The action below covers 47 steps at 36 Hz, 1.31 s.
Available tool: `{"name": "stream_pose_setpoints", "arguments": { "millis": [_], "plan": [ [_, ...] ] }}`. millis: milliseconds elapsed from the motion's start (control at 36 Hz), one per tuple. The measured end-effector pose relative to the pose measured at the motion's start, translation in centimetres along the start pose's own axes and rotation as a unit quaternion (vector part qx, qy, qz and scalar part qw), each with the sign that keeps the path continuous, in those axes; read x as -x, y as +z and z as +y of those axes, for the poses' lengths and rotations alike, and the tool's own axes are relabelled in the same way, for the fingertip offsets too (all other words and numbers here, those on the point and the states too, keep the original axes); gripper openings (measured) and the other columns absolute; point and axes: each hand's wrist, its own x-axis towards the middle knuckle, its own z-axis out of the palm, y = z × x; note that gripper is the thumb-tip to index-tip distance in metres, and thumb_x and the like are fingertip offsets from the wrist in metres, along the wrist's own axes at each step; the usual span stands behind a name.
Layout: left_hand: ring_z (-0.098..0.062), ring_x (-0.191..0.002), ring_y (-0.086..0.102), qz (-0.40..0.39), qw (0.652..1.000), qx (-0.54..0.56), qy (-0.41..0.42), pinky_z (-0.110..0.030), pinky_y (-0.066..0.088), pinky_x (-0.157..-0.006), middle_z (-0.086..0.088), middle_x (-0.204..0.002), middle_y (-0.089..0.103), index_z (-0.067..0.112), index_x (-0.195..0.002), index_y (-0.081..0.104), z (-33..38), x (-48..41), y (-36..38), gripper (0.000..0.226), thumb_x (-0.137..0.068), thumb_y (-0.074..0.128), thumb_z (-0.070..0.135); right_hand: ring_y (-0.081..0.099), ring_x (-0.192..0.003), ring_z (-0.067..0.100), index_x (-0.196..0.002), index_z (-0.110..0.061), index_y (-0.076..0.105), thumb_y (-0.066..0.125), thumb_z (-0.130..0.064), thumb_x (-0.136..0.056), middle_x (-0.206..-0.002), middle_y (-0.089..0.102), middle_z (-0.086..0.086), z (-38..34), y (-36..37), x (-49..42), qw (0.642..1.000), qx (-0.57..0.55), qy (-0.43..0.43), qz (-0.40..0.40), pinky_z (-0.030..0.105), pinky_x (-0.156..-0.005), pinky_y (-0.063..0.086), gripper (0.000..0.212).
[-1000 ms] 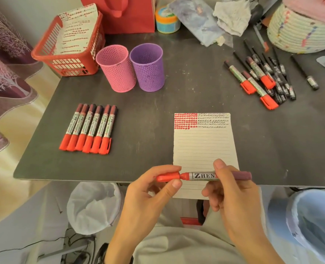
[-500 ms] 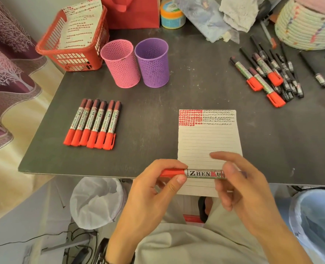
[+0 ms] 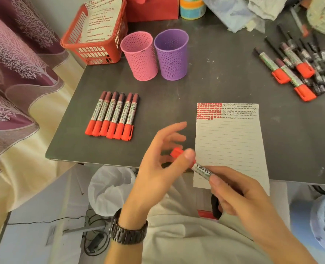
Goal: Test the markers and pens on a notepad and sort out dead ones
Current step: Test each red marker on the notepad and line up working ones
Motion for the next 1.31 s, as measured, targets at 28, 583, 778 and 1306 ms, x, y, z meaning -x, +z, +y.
{"name": "stream_pose_setpoints", "arguments": {
  "millis": [28,583,778,1306],
  "plan": [
    [-0.019,-0.103,0.062,0.033,0.998,0.058,-0.007,-0.039,0.05,-0.091,0.003,-0.115,0.066,0.034,-0.124,0.064,0.1,-0.4,0.0,0.039,-0.087,0.065,0.045,0.029,-0.055,0.014,-0.112,-0.032,0.076,0.065,-0.053,-0.083,-0.061,0.037,-0.003,0.1,0.5,0.0,0.999,-0.03,0.01,0.005,0.02,-0.046,0.028,0.037],
    [-0.007,-0.036,0.013,0.056,0.805,0.559,-0.191,-0.02,0.014,-0.033,0.009,-0.041,0.017,0.022,-0.043,0.029,1.5,-3.0,2.9,0.056,-0.094,0.047,0.036,0.031,-0.047,0.009,-0.097,-0.039,0.068,0.066,-0.04,-0.086,-0.051,0.041,-0.01,0.9,6.2,2.3,0.979,-0.092,-0.017,0.182,0.02,-0.046,0.03,0.011],
    [-0.007,-0.035,0.011,0.034,0.818,0.543,-0.186,-0.019,0.015,-0.03,0.009,-0.042,0.012,0.023,-0.044,0.024,2.0,-2.8,3.2,0.057,-0.094,0.045,0.037,0.031,-0.047,0.011,-0.088,-0.037,0.066,0.066,-0.035,-0.088,-0.053,0.043,-0.012,0.0,6.5,2.8,0.973,-0.113,-0.026,0.199,0.021,-0.046,0.029,0.003],
    [-0.006,-0.032,0.013,0.023,0.84,0.517,-0.165,-0.019,0.018,-0.028,0.009,-0.04,0.014,0.022,-0.042,0.026,2.4,-2.5,2.8,0.058,-0.096,0.042,0.033,0.03,-0.044,0.008,-0.086,-0.033,0.066,0.067,-0.028,-0.089,-0.049,0.044,-0.016,-0.9,7.6,2.9,0.966,-0.149,-0.023,0.212,0.019,-0.045,0.029,0.006]
  ]
}}
